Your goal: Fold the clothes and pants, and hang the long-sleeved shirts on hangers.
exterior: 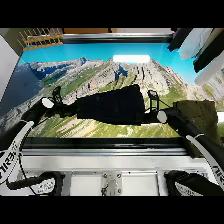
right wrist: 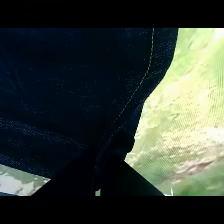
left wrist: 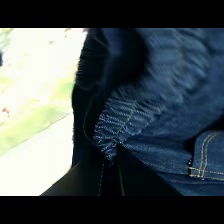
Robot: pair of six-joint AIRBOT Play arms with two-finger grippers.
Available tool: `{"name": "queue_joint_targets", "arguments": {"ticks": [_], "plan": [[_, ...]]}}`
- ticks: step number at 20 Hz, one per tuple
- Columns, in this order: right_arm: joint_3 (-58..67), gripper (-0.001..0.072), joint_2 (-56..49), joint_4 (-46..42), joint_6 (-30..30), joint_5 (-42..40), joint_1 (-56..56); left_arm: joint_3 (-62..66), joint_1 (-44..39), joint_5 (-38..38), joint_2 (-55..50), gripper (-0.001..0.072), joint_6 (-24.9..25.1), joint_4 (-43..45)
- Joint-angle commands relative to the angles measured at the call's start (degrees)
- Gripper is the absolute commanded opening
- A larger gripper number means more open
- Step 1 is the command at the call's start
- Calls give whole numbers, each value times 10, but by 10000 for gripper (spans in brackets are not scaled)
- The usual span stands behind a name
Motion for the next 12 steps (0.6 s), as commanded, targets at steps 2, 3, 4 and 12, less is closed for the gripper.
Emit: {"name": "queue_joint_targets", "arguments": {"ticks": [2,3,4,12], "plan": [[-28,16,-23,31,20,-26,17,-34,0,30,0,22,3,-2],[-28,16,-26,40,20,-25,17,-37,0,31,0,22,3,-2],[-28,17,-27,46,20,-25,17,-38,0,30,0,23,3,-2],[-3,603,48,97,-41,24,-18,33,2,-24,66,448,24,-2]]}}
